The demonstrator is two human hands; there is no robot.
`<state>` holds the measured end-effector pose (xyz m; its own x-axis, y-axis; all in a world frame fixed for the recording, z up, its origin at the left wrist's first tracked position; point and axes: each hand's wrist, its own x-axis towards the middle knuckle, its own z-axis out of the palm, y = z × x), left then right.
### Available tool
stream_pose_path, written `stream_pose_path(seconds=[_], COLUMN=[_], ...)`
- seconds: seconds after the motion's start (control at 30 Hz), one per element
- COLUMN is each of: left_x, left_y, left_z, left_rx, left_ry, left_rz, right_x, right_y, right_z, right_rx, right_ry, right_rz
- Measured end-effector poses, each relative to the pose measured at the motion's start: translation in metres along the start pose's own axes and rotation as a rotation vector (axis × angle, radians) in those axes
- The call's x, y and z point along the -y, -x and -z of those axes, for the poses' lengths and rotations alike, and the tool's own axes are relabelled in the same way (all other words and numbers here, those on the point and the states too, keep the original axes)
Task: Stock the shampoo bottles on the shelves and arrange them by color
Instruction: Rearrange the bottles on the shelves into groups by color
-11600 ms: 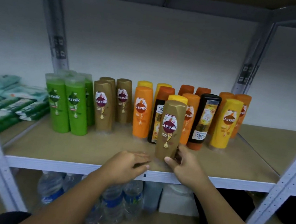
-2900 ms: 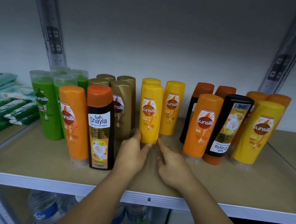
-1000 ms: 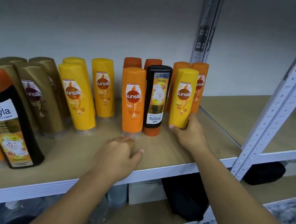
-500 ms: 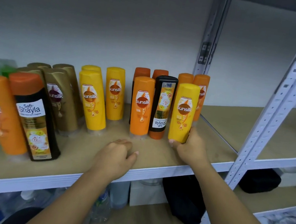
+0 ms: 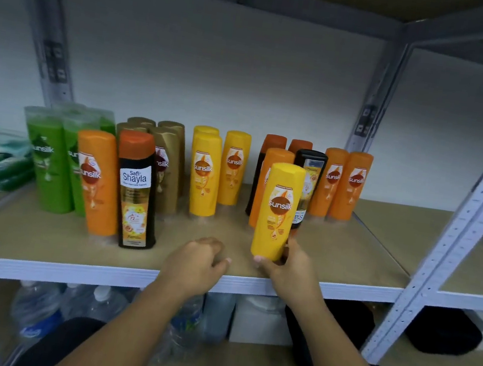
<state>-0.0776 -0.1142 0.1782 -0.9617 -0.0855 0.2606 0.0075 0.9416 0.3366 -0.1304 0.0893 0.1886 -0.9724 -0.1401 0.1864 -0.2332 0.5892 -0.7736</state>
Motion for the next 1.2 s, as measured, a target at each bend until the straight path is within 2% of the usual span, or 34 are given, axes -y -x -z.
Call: stream_pose_path(seconds=[0.27,0.4,0.8,1.2], left_x=[0.028,0.034,0.044,0.055], left_y=[0.016,0.015,-0.001,-0.027], left_z=[0.021,0.024,0.014,0.009], left_rx=[0.014,0.024,-0.041,-0.016], left_ry=[0.013,0.010,0.032,0.034], left_rz=[0.073,0.082,0.027,0.049], right_x=[0.041,0.048,0.049,0.053], right_y=[-0.006,-0.013,-0.023,-0.061], right_z=[-0.056,-0.074,-0.079,-0.095], right_rx=[0.042,-0.010,-0.091,-0.117], right_ry=[-0.007,0.011,-0.037,-0.073], right_rz=[0.082,0.107,0.112,0.154])
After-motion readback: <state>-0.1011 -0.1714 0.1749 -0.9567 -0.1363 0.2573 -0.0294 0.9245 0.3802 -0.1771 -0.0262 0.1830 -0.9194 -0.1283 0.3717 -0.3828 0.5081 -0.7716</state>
